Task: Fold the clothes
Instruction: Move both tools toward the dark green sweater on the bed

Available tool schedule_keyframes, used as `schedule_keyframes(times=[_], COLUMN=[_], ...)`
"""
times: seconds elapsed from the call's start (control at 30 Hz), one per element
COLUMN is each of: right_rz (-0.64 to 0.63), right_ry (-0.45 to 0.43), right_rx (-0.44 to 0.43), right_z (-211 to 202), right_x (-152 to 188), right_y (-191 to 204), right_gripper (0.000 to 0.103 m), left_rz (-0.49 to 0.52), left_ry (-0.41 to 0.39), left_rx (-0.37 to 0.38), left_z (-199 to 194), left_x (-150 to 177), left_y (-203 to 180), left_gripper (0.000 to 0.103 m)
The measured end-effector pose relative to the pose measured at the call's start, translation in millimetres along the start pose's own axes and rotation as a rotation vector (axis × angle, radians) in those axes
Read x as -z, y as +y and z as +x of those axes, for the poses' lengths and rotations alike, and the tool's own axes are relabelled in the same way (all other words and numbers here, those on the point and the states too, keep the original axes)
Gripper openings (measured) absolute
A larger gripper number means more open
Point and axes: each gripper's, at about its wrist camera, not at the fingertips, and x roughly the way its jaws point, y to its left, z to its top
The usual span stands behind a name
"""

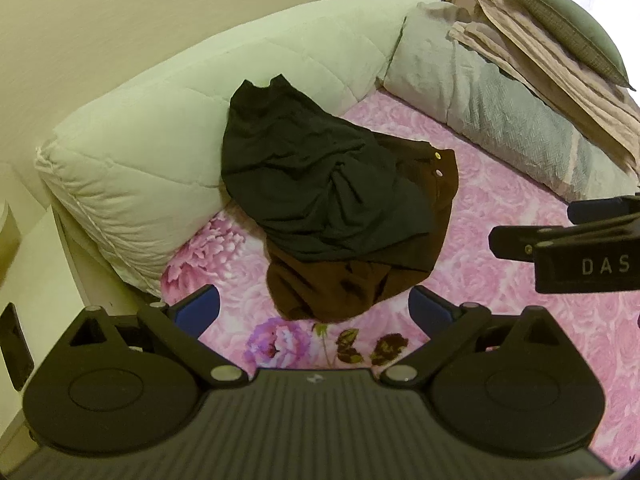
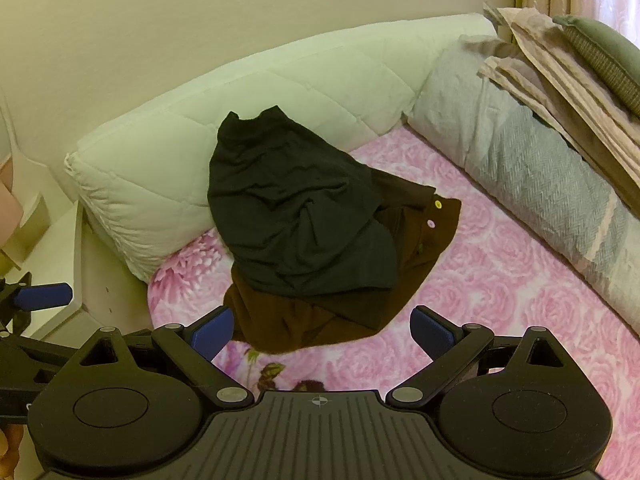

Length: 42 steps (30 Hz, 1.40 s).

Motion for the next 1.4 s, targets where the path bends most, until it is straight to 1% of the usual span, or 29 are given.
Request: schedule_keyframes(times=[0.03,0.07,0.1,0.17,0.27,1.1,1.4], right_rz=[0.0,0.0,0.001,0.001,0.002,-0.011,-0.006], right_ry=[0.001,0.002,0.003,0.005,0.008,0.012,0.018], right_rx=[0.001,0.001,0.002,0.003,0.005,-0.001,-0.023], right_z=[0,0,0,0,1,-2,-5], right_x=[0,0,0,0,1,4,10], right_y=[1,1,2,3,5,5,-2], right_gripper=[0.097,0.097,0.097,0.097,0.097,0.097,0.097], left_rz=[-0.003,-0.027,-0.037,-0.043,-0.049,-0.047,-0.051], left_ry=[0.008,0.012,0.004,0.037,0.019,0.021,0.037], left_rx=[-0.002,0.024,0.033,0.05,0.047,0.038,0.003], left_z=[1,2,1,5,0,-4,-8], left_x=[1,3,6,0,4,13,23], left_y=[-2,2,5,11,14,12,8], left_gripper=[0.1,0.1,0.1,0.1,0.1,0.1,0.1])
